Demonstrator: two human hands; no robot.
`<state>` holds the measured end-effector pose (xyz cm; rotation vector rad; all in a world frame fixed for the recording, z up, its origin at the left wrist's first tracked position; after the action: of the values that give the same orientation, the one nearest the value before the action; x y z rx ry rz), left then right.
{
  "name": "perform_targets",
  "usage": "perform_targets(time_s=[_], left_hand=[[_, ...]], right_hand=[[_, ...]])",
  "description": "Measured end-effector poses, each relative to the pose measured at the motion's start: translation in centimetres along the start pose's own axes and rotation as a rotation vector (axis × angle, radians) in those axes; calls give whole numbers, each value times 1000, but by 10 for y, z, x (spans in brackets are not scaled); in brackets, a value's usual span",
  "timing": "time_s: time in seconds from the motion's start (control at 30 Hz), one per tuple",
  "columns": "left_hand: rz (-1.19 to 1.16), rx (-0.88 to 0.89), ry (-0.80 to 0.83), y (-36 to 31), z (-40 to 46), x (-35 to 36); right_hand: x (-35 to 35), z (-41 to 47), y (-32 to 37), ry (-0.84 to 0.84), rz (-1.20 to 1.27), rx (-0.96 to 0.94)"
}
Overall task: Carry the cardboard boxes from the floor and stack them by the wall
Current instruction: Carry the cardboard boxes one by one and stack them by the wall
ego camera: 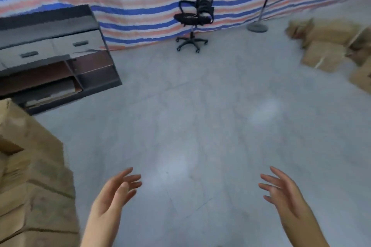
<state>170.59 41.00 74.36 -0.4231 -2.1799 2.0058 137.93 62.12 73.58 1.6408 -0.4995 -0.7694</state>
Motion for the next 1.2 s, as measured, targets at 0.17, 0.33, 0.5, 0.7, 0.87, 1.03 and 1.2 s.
perform_targets(time_s=[0.17,0.33,0.5,0.7,0.87,1.03,1.2], left_hand=[[23,26,268,-26,17,167],[41,48,466,-49,31,288],[48,-2,572,-44,50,372],[59,-20,642,-38,116,478],[38,24,708,-69,192,581],[56,66,787,-97,256,678],[94,56,839,-103,298,758]], right_hand=[[-146,-4,-19,-277,-10,22],[-224,-5,-41,-442,20,106],[-265,15,-66,-548,41,200],[-315,98,-84,-609,24,245],[-369,195,-74,-694,15,215],[-409,287,-64,-720,4,181],[-440,351,-81,-731,34,245]])
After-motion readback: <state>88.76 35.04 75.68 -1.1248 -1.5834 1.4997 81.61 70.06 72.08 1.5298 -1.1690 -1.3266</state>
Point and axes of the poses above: each hand's wrist, its own z-axis towards the middle knuckle, its own x-axis out of the palm, y = z × x, the point moved 9 cm from there along z, towards the middle knuckle, and after that the axes turned 2 degrees about y, right-handed, at the moved point
